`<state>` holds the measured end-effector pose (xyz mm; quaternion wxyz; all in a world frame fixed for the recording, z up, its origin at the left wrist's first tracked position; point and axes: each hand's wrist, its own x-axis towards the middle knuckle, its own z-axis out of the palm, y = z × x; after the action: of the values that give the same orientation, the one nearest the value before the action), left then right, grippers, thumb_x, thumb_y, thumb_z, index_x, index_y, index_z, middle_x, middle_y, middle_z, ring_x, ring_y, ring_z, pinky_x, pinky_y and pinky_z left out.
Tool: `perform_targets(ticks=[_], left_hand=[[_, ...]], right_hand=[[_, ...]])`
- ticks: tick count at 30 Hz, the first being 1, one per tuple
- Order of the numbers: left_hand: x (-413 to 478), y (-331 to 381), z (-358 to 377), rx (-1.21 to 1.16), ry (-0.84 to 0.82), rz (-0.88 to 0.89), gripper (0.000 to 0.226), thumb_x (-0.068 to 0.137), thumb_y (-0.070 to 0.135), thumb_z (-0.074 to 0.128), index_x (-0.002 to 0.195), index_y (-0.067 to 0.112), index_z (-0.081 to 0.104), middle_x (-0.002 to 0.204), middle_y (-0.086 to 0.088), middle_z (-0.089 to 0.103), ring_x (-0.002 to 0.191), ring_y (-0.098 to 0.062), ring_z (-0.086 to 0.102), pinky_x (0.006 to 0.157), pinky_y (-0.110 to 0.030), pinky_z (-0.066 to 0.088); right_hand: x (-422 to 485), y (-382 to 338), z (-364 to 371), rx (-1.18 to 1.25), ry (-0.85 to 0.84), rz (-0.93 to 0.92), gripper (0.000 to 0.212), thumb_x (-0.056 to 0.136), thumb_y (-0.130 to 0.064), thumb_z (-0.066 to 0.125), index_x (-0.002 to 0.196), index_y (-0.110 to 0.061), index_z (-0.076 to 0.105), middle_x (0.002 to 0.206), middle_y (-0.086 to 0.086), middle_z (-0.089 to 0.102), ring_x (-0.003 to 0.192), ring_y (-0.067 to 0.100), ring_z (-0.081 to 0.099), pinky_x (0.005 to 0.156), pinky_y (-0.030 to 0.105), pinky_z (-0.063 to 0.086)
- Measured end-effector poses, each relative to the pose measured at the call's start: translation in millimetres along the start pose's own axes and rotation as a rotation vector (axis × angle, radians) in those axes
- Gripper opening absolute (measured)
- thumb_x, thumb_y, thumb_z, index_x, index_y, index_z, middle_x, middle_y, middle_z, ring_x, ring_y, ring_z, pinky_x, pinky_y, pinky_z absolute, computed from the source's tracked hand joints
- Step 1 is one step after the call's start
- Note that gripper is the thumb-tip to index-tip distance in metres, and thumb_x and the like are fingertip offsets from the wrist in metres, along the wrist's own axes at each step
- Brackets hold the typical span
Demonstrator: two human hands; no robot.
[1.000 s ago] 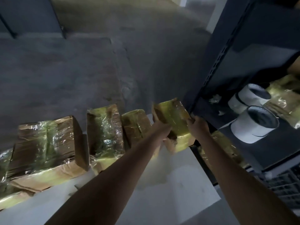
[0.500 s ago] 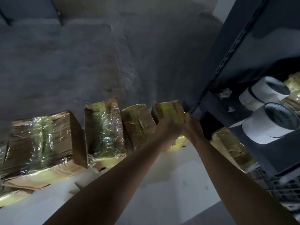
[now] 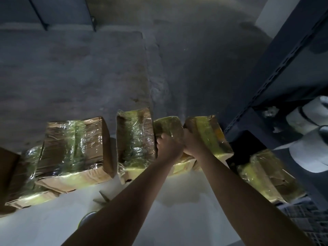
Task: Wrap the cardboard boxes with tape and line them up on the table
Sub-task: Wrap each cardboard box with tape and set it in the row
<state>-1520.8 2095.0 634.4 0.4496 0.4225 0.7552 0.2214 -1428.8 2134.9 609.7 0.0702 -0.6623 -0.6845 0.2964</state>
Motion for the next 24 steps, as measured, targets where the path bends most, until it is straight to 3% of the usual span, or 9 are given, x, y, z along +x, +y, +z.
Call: perform_targets(ticks=[2, 4, 6, 9, 11, 14, 18, 21, 24], left_hand=[[1.8, -0.2, -5.0, -0.016, 0.041, 0.031, 0.057, 0.091, 0.025, 0.056, 0.138, 0.002, 0.033, 0.135, -0.018, 0.040, 0.123, -0.035, 0.045, 0.098, -0.045, 0.044], [0.7, 1.7, -10.8, -0.026, 0.118, 0.119, 0.050, 0.088, 0.014, 0.055, 0.133, 0.001, 0.040, 0.130, -0.018, 0.045, 0.115, -0.032, 0.050, 0.084, -0.035, 0.043], [-1.3, 5.9, -17.4, -0.030, 0.199, 0.214, 0.043, 0.090, 0.018, 0.054, 0.127, -0.001, 0.045, 0.124, -0.018, 0.050, 0.110, -0.033, 0.054, 0.076, -0.035, 0.041], [-4.5, 14.7, -32.2, -0.032, 0.227, 0.228, 0.062, 0.088, 0.038, 0.064, 0.133, 0.003, 0.038, 0.128, -0.016, 0.050, 0.115, -0.034, 0.053, 0.084, -0.037, 0.044], [-6.2, 20.8, -45.6, -0.075, 0.174, 0.206, 0.071, 0.081, 0.044, 0.072, 0.131, 0.004, 0.041, 0.125, -0.016, 0.056, 0.113, -0.033, 0.057, 0.089, -0.039, 0.049], [-16.9, 28.0, -63.9, -0.102, 0.144, 0.277, 0.055, 0.078, 0.037, 0.076, 0.123, 0.013, 0.056, 0.115, -0.007, 0.066, 0.105, -0.028, 0.062, 0.089, -0.041, 0.052], [-43.6, 26.7, -85.0, -0.057, 0.278, 0.424, 0.028, 0.081, 0.025, 0.071, 0.108, 0.016, 0.066, 0.090, 0.007, 0.063, 0.095, -0.024, 0.065, 0.074, -0.028, 0.048], [-62.8, 21.0, -105.6, 0.010, 0.350, 0.448, 0.041, 0.084, 0.032, 0.068, 0.118, 0.013, 0.059, 0.107, -0.004, 0.068, 0.101, -0.026, 0.063, 0.082, -0.035, 0.051], [-80.8, 15.1, -126.2, 0.071, 0.444, 0.445, 0.048, 0.087, 0.039, 0.064, 0.122, 0.010, 0.052, 0.114, -0.011, 0.066, 0.104, -0.032, 0.061, 0.082, -0.037, 0.050]], right_hand=[[-8.0, -2.3, 2.5, 0.144, 0.076, 0.021, 0.019, 0.098, -0.018, 0.048, 0.088, -0.006, 0.059, 0.078, 0.015, 0.063, 0.069, 0.024, 0.061, 0.058, 0.027, 0.041], [-14.3, -1.1, -2.6, 0.298, 0.158, 0.056, 0.021, 0.096, -0.023, 0.053, 0.080, -0.010, 0.058, 0.065, 0.007, 0.059, 0.058, 0.016, 0.055, 0.051, 0.023, 0.035], [-21.0, -2.5, -14.7, 0.342, 0.199, 0.091, 0.014, 0.090, -0.024, 0.062, 0.094, -0.011, 0.060, 0.079, 0.002, 0.064, 0.070, 0.014, 0.059, 0.054, 0.021, 0.036], [-33.9, -11.1, -34.4, 0.351, 0.305, 0.045, 0.044, 0.087, -0.026, 0.067, 0.125, -0.009, 0.051, 0.108, 0.004, 0.064, 0.094, 0.016, 0.059, 0.070, 0.023, 0.038], [-44.9, -19.7, -44.2, 0.377, 0.345, -0.015, 0.054, 0.090, -0.029, 0.066, 0.135, -0.012, 0.043, 0.120, 0.002, 0.061, 0.106, 0.017, 0.058, 0.075, 0.022, 0.036], [-60.2, -31.4, -58.9, 0.329, 0.405, -0.089, 0.052, 0.091, -0.038, 0.063, 0.135, -0.018, 0.044, 0.124, 0.002, 0.062, 0.111, 0.021, 0.058, 0.078, 0.024, 0.036], [-81.8, -43.3, -72.9, 0.290, 0.439, -0.238, 0.046, 0.089, -0.041, 0.062, 0.130, -0.023, 0.049, 0.117, -0.001, 0.064, 0.106, 0.019, 0.060, 0.085, 0.031, 0.045], [-92.8, -58.3, -75.2, 0.243, 0.433, -0.349, 0.052, 0.089, -0.040, 0.063, 0.133, -0.016, 0.048, 0.117, 0.005, 0.065, 0.106, 0.023, 0.062, 0.087, 0.034, 0.049], [-99.3, -89.5, -72.4, 0.128, 0.487, -0.343, 0.081, 0.089, -0.044, 0.062, 0.151, -0.010, 0.022, 0.135, 0.016, 0.052, 0.117, 0.032, 0.055, 0.088, 0.034, 0.044]])
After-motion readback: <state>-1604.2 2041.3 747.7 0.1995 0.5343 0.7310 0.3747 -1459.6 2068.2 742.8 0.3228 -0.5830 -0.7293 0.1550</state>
